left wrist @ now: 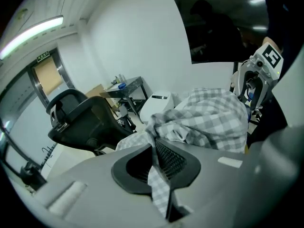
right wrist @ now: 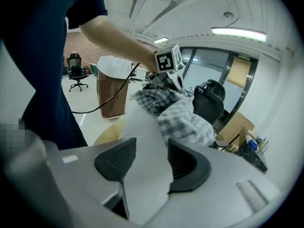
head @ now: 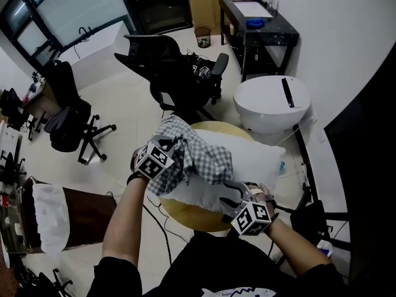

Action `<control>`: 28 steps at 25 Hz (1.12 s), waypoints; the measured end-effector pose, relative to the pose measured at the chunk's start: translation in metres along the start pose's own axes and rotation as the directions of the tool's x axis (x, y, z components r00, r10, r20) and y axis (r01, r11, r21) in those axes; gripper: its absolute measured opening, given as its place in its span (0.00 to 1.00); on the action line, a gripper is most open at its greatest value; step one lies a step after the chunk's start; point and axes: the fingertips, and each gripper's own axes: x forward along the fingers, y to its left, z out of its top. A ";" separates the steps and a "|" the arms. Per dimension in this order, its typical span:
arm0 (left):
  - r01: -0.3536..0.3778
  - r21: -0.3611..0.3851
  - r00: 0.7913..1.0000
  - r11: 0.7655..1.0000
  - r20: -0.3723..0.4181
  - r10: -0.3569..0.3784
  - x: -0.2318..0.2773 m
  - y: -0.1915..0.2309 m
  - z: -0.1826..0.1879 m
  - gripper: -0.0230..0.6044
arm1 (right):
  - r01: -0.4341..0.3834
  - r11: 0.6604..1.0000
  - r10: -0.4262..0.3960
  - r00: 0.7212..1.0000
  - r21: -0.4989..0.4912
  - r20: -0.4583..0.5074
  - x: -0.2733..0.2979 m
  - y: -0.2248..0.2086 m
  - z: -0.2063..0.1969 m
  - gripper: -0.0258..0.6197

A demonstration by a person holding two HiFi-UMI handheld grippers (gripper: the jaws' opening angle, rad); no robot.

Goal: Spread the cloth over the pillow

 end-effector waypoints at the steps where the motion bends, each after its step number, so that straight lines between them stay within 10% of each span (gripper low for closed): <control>1: 0.011 -0.007 1.000 1.000 -0.008 -0.011 0.005 0.001 -0.005 0.05 | 0.018 1.000 -0.018 1.000 -0.011 -0.012 0.004 -0.002 0.000 0.38; 9: 0.122 -0.002 0.989 0.993 -0.082 -0.122 0.044 -0.010 -0.043 0.05 | 0.174 0.985 -0.173 0.982 0.003 -0.076 0.023 -0.045 -0.003 0.38; 25: 0.175 -0.041 0.984 0.984 -0.027 -0.176 0.050 -0.014 -0.049 0.06 | 0.159 0.987 -0.159 0.965 -0.021 -0.208 0.061 -0.102 -0.024 0.38; 28: 0.173 -0.086 0.985 0.981 0.011 -0.172 0.042 -0.007 -0.046 0.08 | 0.145 0.989 -0.143 0.970 -0.004 -0.197 0.066 -0.105 -0.021 0.21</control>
